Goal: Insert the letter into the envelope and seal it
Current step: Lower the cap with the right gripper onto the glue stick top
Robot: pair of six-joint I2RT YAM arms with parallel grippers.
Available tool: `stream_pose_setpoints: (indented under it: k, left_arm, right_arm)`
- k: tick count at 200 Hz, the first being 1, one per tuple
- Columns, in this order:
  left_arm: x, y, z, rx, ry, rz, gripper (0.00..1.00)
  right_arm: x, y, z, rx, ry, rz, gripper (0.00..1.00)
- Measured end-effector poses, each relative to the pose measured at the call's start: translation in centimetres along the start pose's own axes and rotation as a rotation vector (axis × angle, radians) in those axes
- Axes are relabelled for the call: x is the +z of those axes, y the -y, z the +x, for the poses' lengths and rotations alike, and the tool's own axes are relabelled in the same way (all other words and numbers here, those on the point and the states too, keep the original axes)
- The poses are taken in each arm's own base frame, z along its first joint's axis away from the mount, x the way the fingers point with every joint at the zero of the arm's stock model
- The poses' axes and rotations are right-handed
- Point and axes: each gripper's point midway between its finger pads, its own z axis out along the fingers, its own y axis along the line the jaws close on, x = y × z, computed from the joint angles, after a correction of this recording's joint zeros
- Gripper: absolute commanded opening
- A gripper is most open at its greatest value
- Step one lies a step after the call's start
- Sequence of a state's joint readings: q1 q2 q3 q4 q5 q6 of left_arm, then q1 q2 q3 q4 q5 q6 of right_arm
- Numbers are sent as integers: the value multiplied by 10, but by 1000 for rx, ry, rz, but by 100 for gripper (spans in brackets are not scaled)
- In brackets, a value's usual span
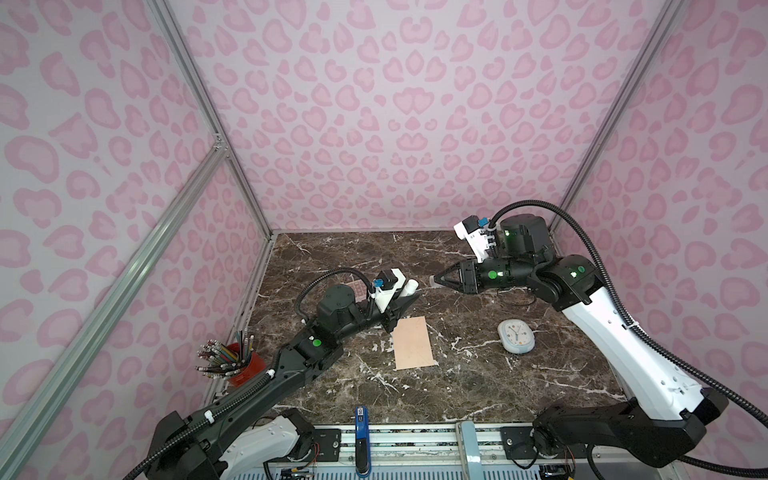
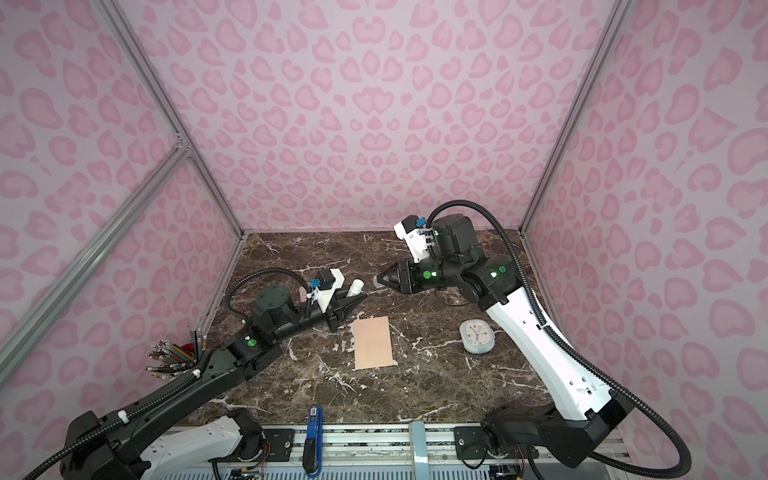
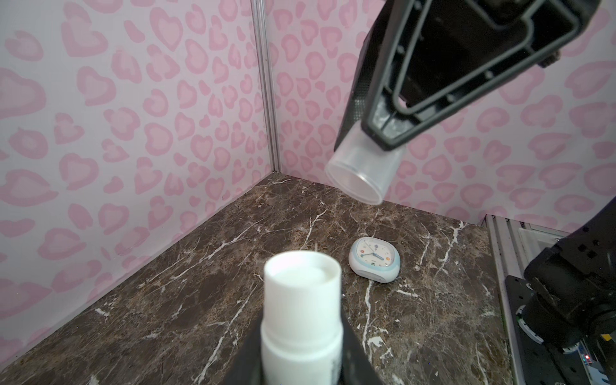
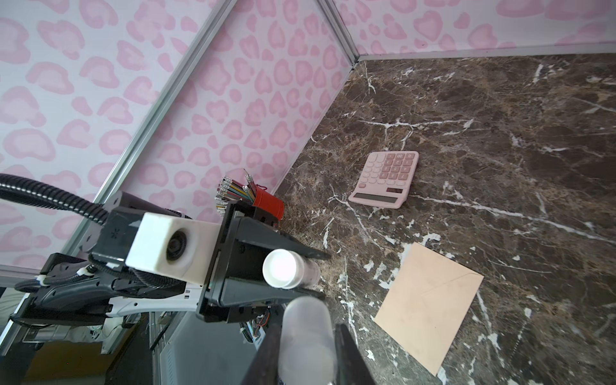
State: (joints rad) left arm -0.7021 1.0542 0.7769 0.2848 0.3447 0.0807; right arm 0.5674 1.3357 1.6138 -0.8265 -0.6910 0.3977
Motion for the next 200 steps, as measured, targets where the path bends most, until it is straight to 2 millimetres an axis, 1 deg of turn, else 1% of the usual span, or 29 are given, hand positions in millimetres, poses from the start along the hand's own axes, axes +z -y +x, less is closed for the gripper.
stream_pose_setpoints:
  k: [32, 67, 112, 141, 200]
  left_arm:
    - [2, 1, -6, 2, 10, 14, 4]
    - [3, 3, -4, -1, 5, 27, 4]
    - [5, 4, -2, -7, 0, 37, 4]
    - [5, 5, -1, -11, -2, 39, 4]
    - [6, 5, 0, -13, -6, 42, 4]
  right_arm:
    - [3, -6, 1, -12, -4, -28, 28]
    - [12, -11, 1, -13, -11, -64, 29]
    - [19, -12, -4, -11, -5, -85, 29]
    - [21, -14, -3, -5, -13, -93, 29]
    - [25, -11, -1, 2, -25, -89, 29]
